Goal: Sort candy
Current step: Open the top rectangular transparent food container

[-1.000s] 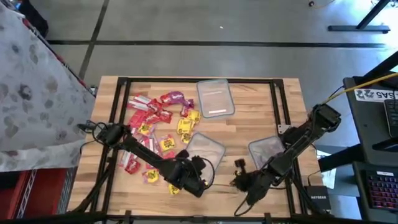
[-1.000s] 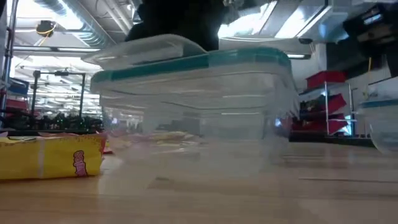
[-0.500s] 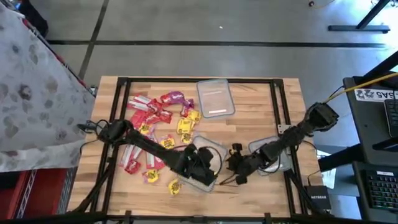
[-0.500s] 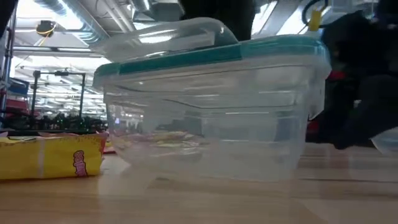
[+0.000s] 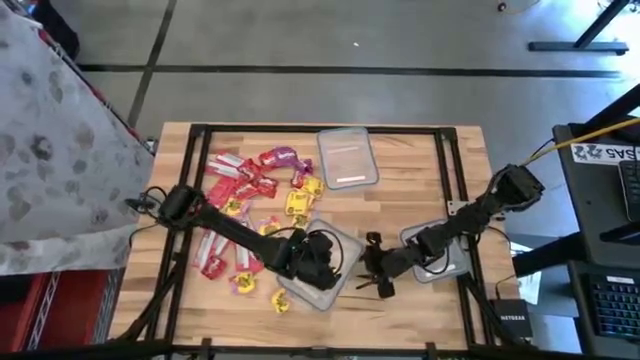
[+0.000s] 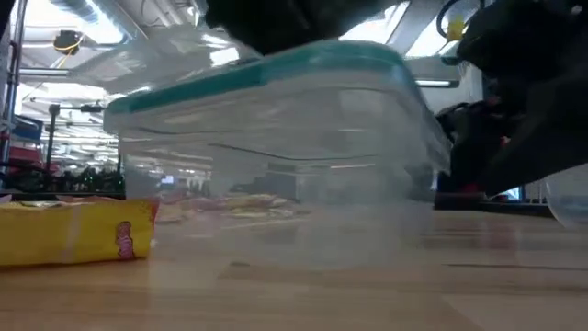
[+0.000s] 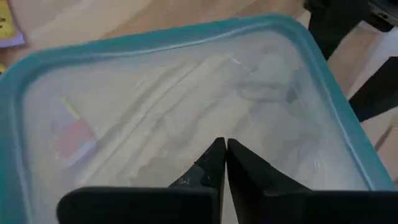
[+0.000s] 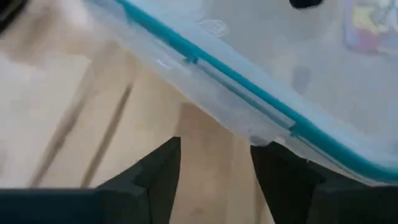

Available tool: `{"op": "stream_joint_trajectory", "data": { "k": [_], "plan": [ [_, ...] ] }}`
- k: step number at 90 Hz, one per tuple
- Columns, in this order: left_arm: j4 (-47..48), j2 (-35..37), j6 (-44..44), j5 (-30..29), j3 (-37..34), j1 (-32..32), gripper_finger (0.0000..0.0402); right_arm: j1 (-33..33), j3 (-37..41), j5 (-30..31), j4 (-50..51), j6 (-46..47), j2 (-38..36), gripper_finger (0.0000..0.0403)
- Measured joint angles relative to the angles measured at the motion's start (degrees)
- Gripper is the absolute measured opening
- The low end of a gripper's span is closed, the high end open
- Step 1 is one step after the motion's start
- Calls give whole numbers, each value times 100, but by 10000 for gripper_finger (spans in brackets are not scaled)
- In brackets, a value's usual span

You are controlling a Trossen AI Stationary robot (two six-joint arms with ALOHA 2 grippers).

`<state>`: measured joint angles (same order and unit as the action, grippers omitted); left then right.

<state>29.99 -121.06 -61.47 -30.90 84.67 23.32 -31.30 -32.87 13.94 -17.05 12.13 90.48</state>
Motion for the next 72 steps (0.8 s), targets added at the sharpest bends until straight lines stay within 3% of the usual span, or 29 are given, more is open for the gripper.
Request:
{"op": "stream_joint_trajectory", "data": {
  "k": [34, 48, 58, 72],
  "plan": [
    [-161, 9, -153, -219, -110, 116, 0, -502, -85, -810, -799, -222, -55, 184],
    [-163, 9, -148, -264, -112, 151, 0, -823, -281, -910, -20, -191, -297, 184],
    [-167, 9, -141, -285, -115, 165, 0, -977, -654, -157, 1613, 70, -696, 184],
    [-251, 9, -78, -344, -136, 169, 0, -967, -1086, 1854, 3435, 898, -1089, 184]
  ]
}}
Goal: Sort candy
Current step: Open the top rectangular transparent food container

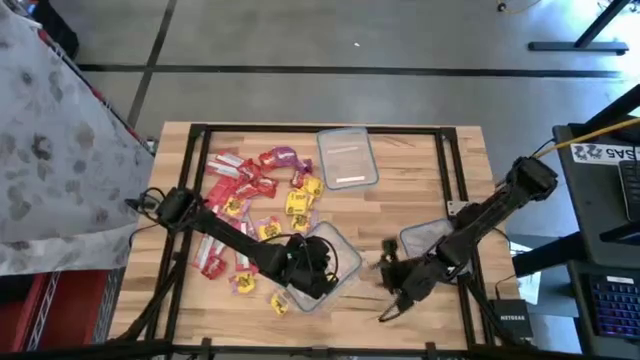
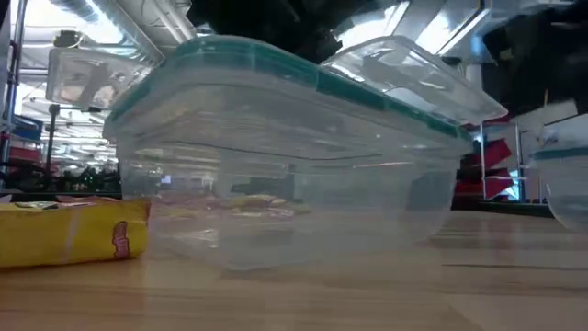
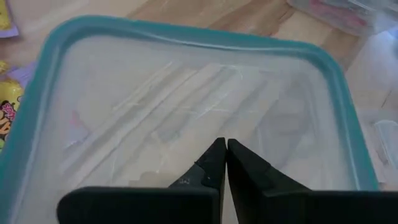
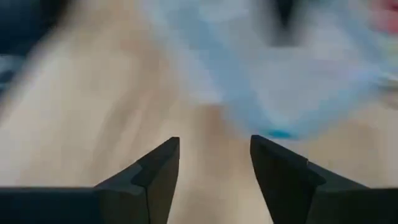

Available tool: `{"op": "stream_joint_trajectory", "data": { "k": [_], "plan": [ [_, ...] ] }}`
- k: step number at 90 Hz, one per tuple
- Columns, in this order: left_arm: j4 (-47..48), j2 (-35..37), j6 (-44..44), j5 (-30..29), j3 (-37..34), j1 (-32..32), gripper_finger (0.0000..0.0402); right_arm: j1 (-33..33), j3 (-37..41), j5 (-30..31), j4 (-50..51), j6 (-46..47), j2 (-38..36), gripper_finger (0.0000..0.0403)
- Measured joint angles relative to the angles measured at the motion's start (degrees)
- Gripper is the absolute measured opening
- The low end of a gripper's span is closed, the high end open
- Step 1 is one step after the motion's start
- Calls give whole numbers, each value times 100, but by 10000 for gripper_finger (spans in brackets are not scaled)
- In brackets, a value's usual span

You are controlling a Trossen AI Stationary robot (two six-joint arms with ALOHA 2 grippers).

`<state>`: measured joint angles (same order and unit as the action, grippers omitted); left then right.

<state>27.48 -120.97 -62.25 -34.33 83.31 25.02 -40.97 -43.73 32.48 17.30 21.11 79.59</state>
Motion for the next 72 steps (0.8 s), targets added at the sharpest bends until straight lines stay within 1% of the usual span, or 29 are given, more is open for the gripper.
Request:
{"op": "stream_joint_trajectory", "data": {
  "k": [5, 10, 19, 29, 33, 42, 50, 55, 72],
  "plan": [
    [-68, 0, 82, -26, -8, 0, 0, 131, -27, 494, 284, 375, -37, 184],
    [-158, -6, 96, -41, -9, -4, 0, 307, -22, 648, 449, 752, -24, 184],
    [-193, -13, 148, -42, -11, -16, 0, 665, 11, 518, 404, 1136, 140, 184],
    [-239, -13, 269, -27, -11, -51, 0, 924, 33, 299, 263, 1164, 501, 184],
    [-253, -13, 329, -21, -11, -66, 0, 969, 33, 122, 118, 1123, 642, 184],
    [-253, -14, 491, 4, -11, -123, 0, 921, 39, -104, -157, 872, 878, 184],
    [-240, -13, 667, -29, -12, -160, 0, 703, 40, -359, -578, 840, 1019, 184],
    [-374, -25, 783, -89, -14, -210, 0, 564, 42, -602, -831, 846, 1047, 184],
    [-844, -62, 1147, -218, -50, -296, 0, 212, 55, -873, -1828, 756, 1150, 184]
  ]
}}
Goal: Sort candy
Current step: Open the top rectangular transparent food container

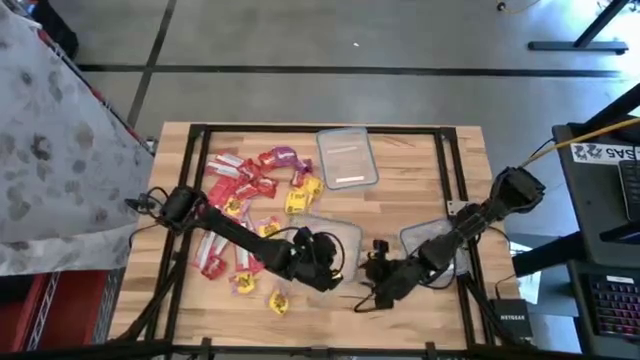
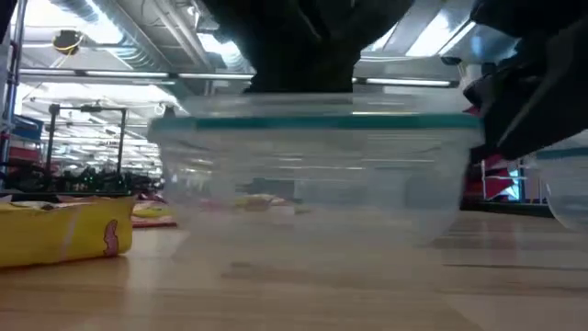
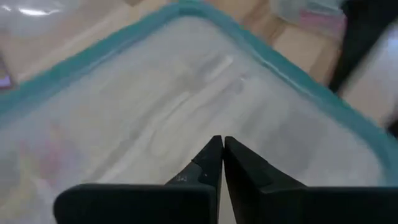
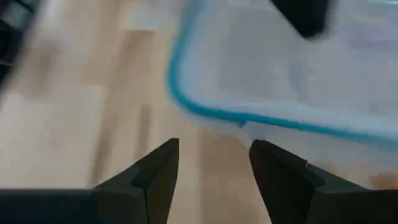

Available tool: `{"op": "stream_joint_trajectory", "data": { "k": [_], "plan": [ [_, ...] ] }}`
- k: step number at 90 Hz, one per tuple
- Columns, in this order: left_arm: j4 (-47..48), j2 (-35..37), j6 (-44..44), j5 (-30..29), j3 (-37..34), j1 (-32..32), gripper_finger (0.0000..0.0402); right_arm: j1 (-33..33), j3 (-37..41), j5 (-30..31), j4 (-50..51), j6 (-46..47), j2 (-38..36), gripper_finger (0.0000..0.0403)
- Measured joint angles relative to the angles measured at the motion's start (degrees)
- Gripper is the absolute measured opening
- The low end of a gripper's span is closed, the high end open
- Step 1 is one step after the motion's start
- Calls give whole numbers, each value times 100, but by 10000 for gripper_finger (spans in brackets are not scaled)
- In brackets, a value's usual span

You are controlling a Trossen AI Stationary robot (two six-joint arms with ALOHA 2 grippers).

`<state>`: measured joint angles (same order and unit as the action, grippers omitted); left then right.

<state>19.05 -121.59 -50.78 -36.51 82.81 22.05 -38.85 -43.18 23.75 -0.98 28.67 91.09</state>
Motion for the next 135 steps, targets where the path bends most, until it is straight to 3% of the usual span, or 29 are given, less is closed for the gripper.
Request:
{"op": "stream_joint_trajectory", "data": {
  "k": [19, 32, 46, 55, 64, 80, 95, 113, 135],
  "plan": [
    [-205, -17, 133, 60, -4, 15, 0, -163, -20, -476, -1348, -945, 248, 184],
    [-186, -17, 199, 165, -4, 90, 0, -263, -22, -611, -900, -1063, -46, 184],
    [-225, -15, 203, 238, -2, 235, 0, -328, -22, 887, 659, -577, -714, 184],
    [-227, -15, 196, 268, -2, 319, 0, -216, -22, 1988, 1833, 356, -1091, 181],
    [-232, -15, 188, 261, -2, 351, 0, 146, -22, 2439, 2779, 1147, -1227, 170],
    [-240, -15, 179, 243, -2, 375, 0, 769, -15, 1564, 2836, 1180, -1030, 152],
    [-178, -7, 177, 265, -2, 362, 0, 807, -13, 968, 2260, 558, -747, 147],
    [-118, 5, 88, 354, 11, 364, 0, 288, -11, 506, 1935, -41, -801, 147],
    [-89, -6, 24, 127, 11, 310, 0, -554, -20, 356, 2012, 321, -1115, 147]
  ]
}}
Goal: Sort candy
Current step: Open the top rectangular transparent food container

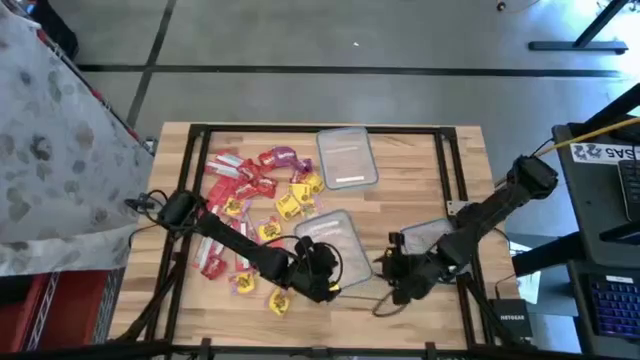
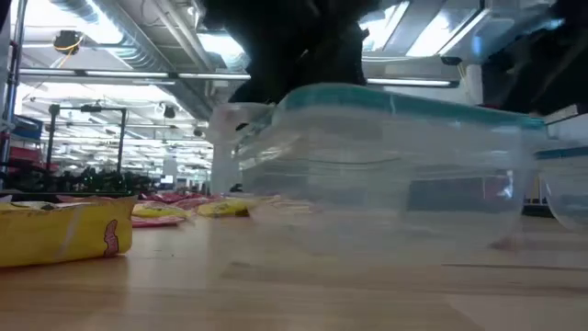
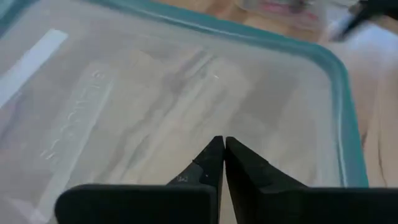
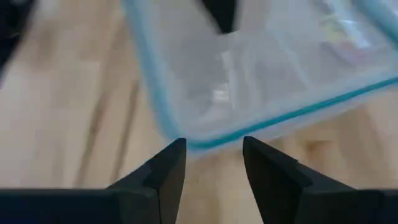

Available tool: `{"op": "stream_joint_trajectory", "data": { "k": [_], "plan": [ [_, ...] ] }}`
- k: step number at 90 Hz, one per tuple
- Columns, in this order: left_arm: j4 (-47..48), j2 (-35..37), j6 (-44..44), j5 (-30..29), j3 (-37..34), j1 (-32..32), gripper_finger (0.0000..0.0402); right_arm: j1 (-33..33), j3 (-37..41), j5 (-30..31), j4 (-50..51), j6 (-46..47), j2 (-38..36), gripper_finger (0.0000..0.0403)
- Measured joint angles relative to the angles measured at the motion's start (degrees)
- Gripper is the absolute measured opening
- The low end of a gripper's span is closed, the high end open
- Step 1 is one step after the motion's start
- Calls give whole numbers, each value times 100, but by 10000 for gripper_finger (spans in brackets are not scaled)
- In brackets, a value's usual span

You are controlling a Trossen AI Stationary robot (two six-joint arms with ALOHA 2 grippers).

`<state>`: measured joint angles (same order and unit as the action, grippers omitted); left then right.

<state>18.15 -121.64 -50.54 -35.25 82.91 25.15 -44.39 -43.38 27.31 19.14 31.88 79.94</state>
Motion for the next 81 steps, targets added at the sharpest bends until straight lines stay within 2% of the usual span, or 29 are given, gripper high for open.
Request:
{"op": "stream_joint_trajectory", "data": {
  "k": [18, 24, 41, 56, 67, 81],
  "plan": [
    [10, 0, -227, -3, 0, -9, 0, -669, 9, 76, -291, 282, 245, 147],
    [22, 0, -406, -20, 0, -9, 0, -761, 7, 192, -660, 282, 440, 147],
    [126, 0, -1265, -135, 0, -7, 0, -668, 1, 492, -1573, 237, 1309, 147],
    [238, 0, -1614, -237, 2, -4, 0, -399, 11, 729, -1851, 266, 1917, 147],
    [297, 0, -1680, -286, 1, -7, 0, -266, 131, 891, -2408, 72, 2024, 147],
    [318, 0, -1791, -314, 0, 24, 0, -172, 728, 1090, -3339, -106, 1826, 147]
  ]
}}
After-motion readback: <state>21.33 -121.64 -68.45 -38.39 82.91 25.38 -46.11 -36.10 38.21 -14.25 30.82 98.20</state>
